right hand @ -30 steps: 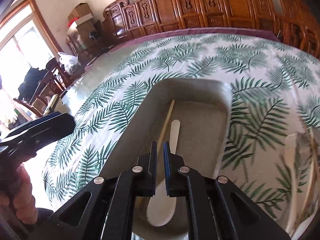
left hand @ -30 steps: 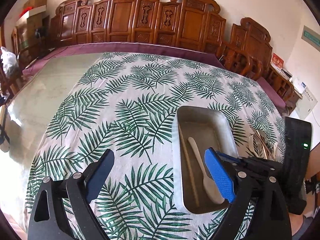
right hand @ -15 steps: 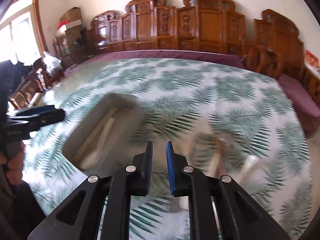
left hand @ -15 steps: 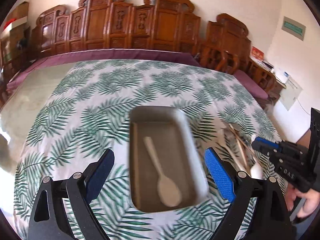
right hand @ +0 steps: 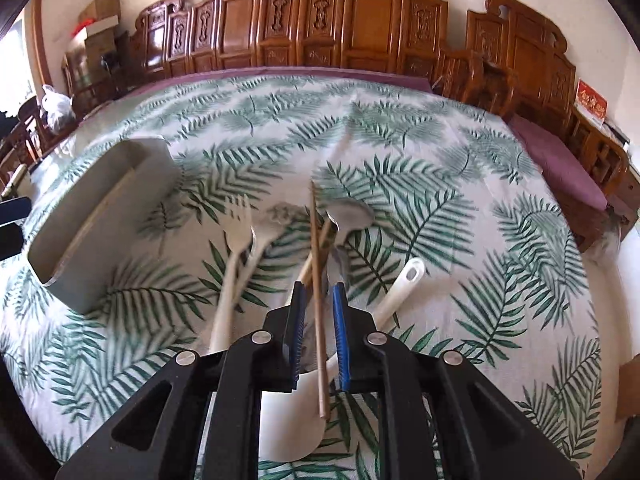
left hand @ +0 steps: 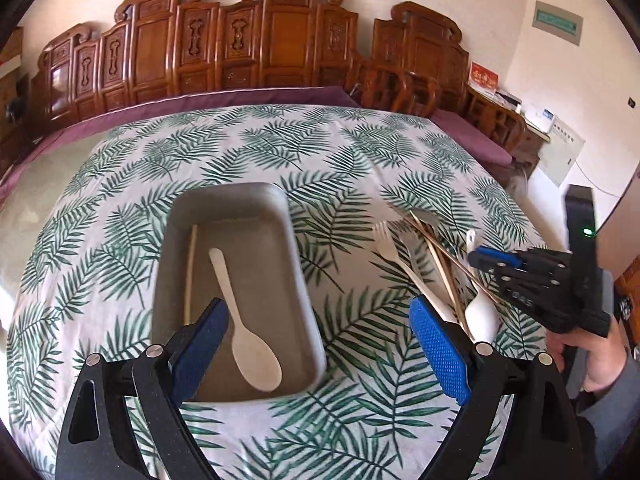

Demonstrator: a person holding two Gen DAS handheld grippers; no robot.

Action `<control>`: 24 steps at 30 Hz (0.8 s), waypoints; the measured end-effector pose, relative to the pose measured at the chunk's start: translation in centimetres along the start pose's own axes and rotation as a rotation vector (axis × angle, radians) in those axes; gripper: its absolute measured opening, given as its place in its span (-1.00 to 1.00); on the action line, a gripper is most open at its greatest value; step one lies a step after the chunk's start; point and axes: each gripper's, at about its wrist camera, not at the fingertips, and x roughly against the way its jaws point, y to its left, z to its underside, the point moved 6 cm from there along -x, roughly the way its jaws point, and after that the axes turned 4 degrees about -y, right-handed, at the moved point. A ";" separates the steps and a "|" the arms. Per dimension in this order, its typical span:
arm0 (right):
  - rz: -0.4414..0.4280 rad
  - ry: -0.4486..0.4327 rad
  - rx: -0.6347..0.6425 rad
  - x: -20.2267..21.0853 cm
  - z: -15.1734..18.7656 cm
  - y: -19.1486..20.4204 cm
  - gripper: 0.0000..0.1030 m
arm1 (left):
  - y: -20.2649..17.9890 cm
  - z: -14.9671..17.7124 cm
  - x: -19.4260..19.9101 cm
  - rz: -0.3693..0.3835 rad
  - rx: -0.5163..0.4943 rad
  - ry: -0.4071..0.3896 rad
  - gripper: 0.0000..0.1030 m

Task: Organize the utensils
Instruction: 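Grasp another wooden chopstick with the right gripper while the left gripper returns to the pile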

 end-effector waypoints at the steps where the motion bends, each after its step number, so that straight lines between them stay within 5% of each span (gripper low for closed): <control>1: 0.000 0.009 -0.002 -0.4 0.2 -0.1 -0.69 | -0.2 0.1 -0.1 0.002 -0.004 0.003 0.71; 15: -0.016 0.078 -0.006 -1.9 1.3 0.0 -0.69 | -2.3 1.3 -0.7 0.017 -0.055 0.028 0.71; 17: -0.020 0.081 -0.001 -1.8 1.4 0.0 -0.82 | -2.6 1.4 -0.8 0.018 -0.059 0.028 0.71; 24: -0.073 0.020 -0.030 0.3 0.4 -0.3 -0.89 | -3.9 1.8 -1.6 0.015 -0.083 0.042 0.71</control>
